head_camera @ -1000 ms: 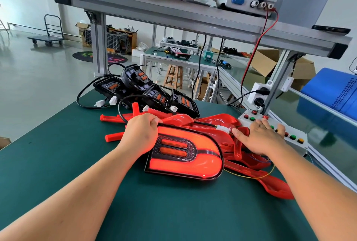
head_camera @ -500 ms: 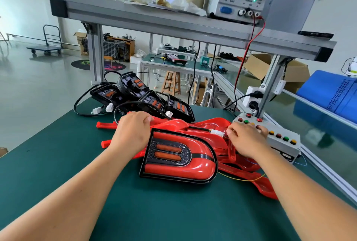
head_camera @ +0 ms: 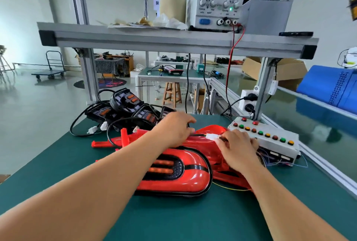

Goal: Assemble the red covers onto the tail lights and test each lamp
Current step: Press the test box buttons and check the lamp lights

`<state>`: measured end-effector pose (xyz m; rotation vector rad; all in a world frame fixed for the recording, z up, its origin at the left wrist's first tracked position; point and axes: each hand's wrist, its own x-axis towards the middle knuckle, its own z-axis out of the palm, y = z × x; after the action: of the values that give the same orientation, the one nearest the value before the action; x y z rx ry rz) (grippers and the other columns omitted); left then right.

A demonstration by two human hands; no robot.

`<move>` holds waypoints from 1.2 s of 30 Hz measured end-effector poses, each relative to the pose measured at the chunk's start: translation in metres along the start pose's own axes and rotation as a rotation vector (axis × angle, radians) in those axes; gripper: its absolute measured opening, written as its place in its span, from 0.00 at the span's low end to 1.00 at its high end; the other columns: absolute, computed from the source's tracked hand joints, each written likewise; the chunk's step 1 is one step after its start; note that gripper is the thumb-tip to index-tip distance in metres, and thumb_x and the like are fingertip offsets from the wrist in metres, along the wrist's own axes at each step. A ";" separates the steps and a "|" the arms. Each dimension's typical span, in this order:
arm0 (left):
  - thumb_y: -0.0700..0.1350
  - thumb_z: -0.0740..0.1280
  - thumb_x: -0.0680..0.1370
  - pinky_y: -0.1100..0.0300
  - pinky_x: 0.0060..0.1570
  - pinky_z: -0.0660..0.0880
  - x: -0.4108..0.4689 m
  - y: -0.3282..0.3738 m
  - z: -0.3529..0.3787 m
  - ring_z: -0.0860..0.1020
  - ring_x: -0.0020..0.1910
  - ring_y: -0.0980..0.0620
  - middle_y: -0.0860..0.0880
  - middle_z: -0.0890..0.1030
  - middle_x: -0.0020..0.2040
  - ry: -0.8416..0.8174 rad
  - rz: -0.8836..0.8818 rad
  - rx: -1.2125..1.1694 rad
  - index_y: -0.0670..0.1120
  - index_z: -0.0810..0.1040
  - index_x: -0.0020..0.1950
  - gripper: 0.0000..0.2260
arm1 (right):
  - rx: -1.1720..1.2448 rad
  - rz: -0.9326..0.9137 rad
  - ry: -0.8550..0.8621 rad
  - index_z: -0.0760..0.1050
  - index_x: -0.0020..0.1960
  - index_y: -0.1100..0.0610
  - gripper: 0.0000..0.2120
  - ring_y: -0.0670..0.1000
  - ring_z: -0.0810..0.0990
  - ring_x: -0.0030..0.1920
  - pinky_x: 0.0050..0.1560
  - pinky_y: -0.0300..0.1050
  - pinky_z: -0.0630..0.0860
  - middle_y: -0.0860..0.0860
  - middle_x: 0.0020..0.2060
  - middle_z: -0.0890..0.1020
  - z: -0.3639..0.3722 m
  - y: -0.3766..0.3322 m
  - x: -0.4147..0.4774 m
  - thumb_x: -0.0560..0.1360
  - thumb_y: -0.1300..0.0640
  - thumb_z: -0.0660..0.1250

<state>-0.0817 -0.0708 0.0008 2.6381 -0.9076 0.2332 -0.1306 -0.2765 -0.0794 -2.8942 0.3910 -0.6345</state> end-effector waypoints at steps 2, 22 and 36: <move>0.50 0.63 0.81 0.53 0.71 0.62 0.011 0.010 0.007 0.66 0.72 0.48 0.49 0.69 0.73 -0.089 0.046 0.011 0.51 0.68 0.73 0.21 | 0.060 -0.021 0.100 0.71 0.47 0.46 0.13 0.52 0.75 0.54 0.53 0.50 0.56 0.44 0.41 0.74 -0.003 -0.001 -0.002 0.80 0.40 0.53; 0.56 0.59 0.81 0.53 0.52 0.69 0.044 0.005 0.039 0.70 0.48 0.50 0.50 0.72 0.46 -0.133 0.303 0.053 0.46 0.75 0.52 0.14 | 0.233 -0.196 0.212 0.75 0.52 0.48 0.31 0.54 0.77 0.38 0.31 0.45 0.65 0.46 0.34 0.76 -0.003 0.002 -0.007 0.72 0.29 0.44; 0.58 0.55 0.81 0.50 0.59 0.66 0.047 -0.001 0.040 0.65 0.52 0.52 0.53 0.67 0.49 -0.121 0.346 0.175 0.49 0.72 0.56 0.15 | 0.223 -0.217 0.201 0.76 0.60 0.44 0.29 0.53 0.81 0.45 0.34 0.43 0.66 0.45 0.37 0.80 -0.001 0.000 -0.007 0.75 0.32 0.45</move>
<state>-0.0428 -0.1113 -0.0247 2.6581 -1.4463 0.2476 -0.1372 -0.2749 -0.0816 -2.6879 0.0237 -0.9423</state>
